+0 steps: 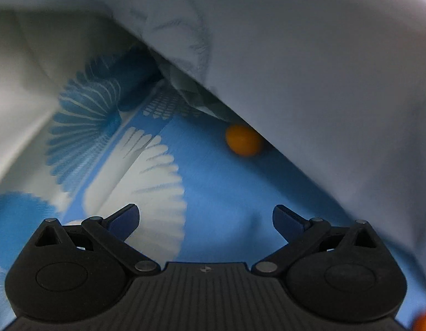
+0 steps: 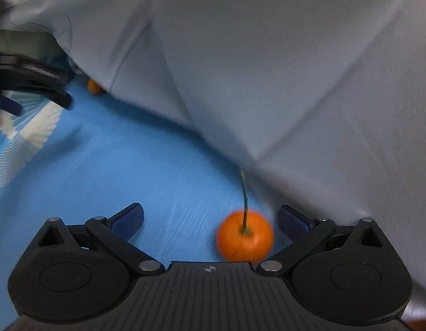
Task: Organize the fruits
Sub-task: 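Reach under the lifted sheet and grasp a mandarin with each tool, then carry the mandarins to the box and open both tools to drop them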
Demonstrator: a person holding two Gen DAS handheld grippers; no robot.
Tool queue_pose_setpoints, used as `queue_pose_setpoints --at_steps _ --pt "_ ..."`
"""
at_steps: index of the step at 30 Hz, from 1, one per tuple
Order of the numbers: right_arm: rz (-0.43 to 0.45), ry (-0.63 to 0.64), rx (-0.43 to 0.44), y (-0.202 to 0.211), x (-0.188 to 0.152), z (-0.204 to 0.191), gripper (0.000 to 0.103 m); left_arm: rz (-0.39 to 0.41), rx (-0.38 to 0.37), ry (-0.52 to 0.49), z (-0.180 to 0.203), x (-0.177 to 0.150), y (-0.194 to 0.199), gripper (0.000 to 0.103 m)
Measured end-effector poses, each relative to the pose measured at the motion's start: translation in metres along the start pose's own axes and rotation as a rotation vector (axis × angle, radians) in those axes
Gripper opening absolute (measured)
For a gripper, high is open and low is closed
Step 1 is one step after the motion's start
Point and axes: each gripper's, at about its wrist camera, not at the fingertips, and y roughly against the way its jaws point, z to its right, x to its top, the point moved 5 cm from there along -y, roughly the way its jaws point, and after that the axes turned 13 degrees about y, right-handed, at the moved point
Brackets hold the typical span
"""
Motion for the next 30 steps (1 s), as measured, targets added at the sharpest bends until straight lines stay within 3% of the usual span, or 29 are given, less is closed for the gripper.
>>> queue_pose_setpoints --at_steps 3,5,6,11,13,15,17,18,19,20,22,27,30 --pt "0.027 0.037 -0.067 -0.005 -0.004 -0.007 0.103 0.080 -0.133 0.227 -0.010 0.017 -0.023 0.103" --pt "0.056 0.042 -0.077 -0.004 -0.009 -0.010 0.102 0.094 -0.176 0.350 -0.013 0.023 -0.041 0.103" --pt "0.066 0.043 -0.076 -0.003 -0.010 -0.011 0.102 0.093 -0.175 0.357 -0.010 0.024 -0.051 0.103" --pt "0.048 0.039 -0.072 -0.003 -0.013 -0.012 0.102 0.250 -0.081 0.218 0.014 0.023 -0.062 0.102" --pt "0.049 0.040 -0.071 -0.003 -0.013 -0.013 0.102 0.256 -0.071 0.209 0.020 0.024 -0.065 0.093" --pt "0.044 0.044 -0.069 -0.002 -0.011 -0.013 0.102 0.256 -0.100 0.186 0.026 0.026 -0.069 0.052" --pt "0.033 0.041 -0.069 -0.008 -0.006 -0.012 0.099 0.255 -0.095 0.172 0.030 0.028 -0.071 0.043" --pt "0.037 0.036 -0.078 -0.006 -0.006 -0.012 0.095 0.253 -0.088 0.170 0.030 0.028 -0.073 0.042" --pt "0.048 0.038 -0.090 -0.003 -0.006 -0.012 0.079 0.248 -0.086 0.169 0.029 0.030 -0.073 0.042" --pt "0.058 0.051 -0.092 0.000 -0.005 -0.013 0.057 0.244 -0.087 0.164 0.028 0.031 -0.073 0.042" --pt "0.063 0.092 -0.104 0.001 -0.004 -0.020 0.028 0.240 -0.085 0.148 0.023 0.030 -0.064 0.042" --pt "0.056 0.104 -0.052 0.017 -0.009 -0.024 0.026 0.212 -0.079 0.138 -0.005 -0.005 -0.026 0.042" --pt "0.055 0.103 -0.002 0.040 -0.010 -0.024 0.003 0.157 -0.070 0.138 -0.031 -0.039 0.010 0.042"
